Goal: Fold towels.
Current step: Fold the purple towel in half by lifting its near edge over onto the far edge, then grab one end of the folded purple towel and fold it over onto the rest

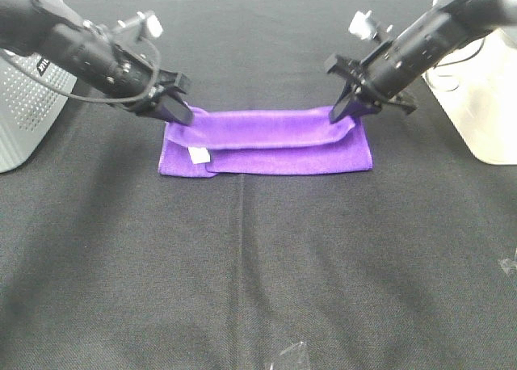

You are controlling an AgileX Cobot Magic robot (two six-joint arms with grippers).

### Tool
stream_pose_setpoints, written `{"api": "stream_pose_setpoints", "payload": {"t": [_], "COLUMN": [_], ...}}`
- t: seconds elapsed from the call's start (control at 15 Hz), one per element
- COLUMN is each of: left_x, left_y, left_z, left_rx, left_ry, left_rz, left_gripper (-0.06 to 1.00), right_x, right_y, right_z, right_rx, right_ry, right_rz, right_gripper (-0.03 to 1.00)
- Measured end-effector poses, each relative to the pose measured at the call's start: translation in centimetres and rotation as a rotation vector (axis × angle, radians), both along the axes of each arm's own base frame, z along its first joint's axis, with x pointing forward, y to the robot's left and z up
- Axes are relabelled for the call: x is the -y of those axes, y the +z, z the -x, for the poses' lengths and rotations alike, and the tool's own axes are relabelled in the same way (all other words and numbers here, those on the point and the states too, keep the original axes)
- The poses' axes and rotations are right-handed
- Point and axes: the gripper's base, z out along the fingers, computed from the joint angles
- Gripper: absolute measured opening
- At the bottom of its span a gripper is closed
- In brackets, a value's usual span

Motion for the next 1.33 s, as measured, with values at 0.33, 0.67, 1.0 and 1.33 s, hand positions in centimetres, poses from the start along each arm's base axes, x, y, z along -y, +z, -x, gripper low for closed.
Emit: {"api": "stream_pose_setpoints", "payload": {"t": [0.33,0.67,1.0,1.33], "left_x": [-0.1,-0.3,-0.4,-0.8], "left_y": [-0.9,-0.9,0.8,1.8], "left_z": [-0.1,-0.6,0.2,-0.7], "left_rx": [-0.019,0.018,-0.061,-0.146], "left_ry": [0.007,0.041,-0.077,-0.122], "left_rz": [-0.016,-0.035,-0.104,-0.202], "left_gripper": [0.00,0.20,0.96,0.99], "right_x": [0.0,0.1,0.3,0.7], "right_y": [-0.7,-0.7,0.6,6.3], "right_z": [-0.4,-0.6,0.4,1.8], "right_rx": [0.002,0.024,-0.023,-0.006], "right_ry": [-0.003,-0.015,0.058,0.074], "right_rz": [0.009,0.018,0.052,0.084], "right_gripper": [0.05,0.44,0.72,0.72]}}
